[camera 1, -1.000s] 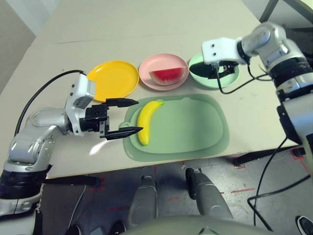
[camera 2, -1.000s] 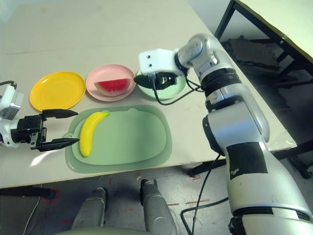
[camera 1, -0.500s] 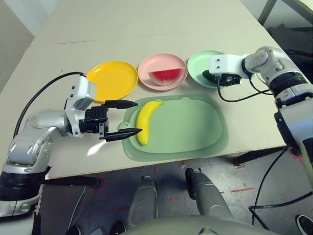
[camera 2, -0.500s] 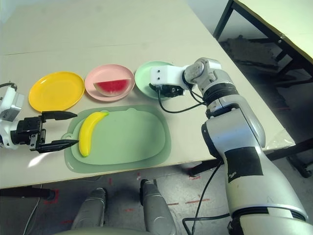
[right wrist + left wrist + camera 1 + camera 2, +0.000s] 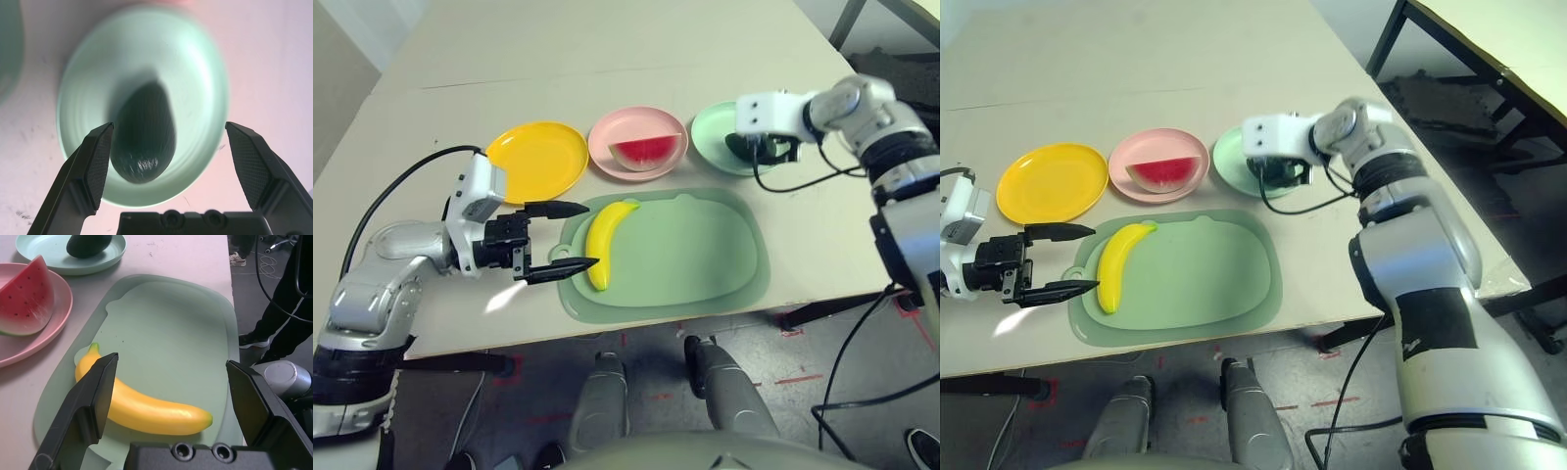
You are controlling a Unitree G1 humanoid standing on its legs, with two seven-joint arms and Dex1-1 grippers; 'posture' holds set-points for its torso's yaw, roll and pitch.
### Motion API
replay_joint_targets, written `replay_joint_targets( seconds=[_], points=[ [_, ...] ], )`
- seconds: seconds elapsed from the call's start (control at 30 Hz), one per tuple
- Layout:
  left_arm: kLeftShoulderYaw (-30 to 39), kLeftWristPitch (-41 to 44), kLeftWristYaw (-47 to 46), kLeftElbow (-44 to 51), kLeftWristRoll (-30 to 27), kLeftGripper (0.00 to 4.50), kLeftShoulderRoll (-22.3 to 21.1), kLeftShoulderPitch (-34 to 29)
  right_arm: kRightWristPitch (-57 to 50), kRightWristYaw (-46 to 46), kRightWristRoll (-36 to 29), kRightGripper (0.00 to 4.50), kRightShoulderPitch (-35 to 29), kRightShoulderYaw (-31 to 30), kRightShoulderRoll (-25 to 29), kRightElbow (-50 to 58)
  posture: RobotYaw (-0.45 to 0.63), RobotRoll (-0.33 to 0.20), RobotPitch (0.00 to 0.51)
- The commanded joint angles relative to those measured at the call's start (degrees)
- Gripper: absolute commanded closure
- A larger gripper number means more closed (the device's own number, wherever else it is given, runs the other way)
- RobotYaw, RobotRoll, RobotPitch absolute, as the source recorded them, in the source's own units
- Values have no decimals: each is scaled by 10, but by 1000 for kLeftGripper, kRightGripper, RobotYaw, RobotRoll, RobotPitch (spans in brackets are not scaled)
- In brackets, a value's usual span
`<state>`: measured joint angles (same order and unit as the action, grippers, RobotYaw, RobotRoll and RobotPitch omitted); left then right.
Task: Place the fruits into color-matched plates.
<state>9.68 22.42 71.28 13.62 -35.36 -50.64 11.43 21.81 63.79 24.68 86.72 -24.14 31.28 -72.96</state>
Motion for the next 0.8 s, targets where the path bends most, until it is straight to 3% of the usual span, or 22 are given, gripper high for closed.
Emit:
replay_joint_targets(
  seconds=[0.03, 0.13, 0.17, 0.23, 0.33, 0.47, 0.6, 0.8],
  points=[
    [-6, -2, 9, -4, 5, 0, -6, 5, -13, 77, -40, 18, 24, 32, -1, 37, -9, 0, 202],
    [-7, -11, 18, -14, 12, 0, -11, 12, -78, 173, -99, 18, 12, 66, -1, 103, -6, 0, 203],
    [-7, -15, 21, -20, 16, 0, -12, 17, -127, 221, -132, 18, -20, 76, 4, 164, -4, 0, 204],
    [-8, -25, 28, -33, 24, 0, -16, 27, -267, 276, -222, 18, -114, 82, 23, 325, -4, 0, 206],
    [-11, -45, 41, -51, 40, 0, -25, 35, -441, 286, -321, 18, -257, 105, 52, 535, -3, 0, 211],
    [-18, -70, 61, -66, 58, 0, -39, 38, -572, 234, -406, 18, -410, 159, 58, 697, -7, 0, 215],
    [-32, -107, 86, -83, 83, 0, -50, 56, -576, 135, -454, 18, -547, 212, 12, 780, -14, 0, 217],
    [-79, -246, 156, -160, 159, 0, -69, 118, -480, 48, -472, 18, -651, 230, -60, 819, -19, 0, 214]
  ],
)
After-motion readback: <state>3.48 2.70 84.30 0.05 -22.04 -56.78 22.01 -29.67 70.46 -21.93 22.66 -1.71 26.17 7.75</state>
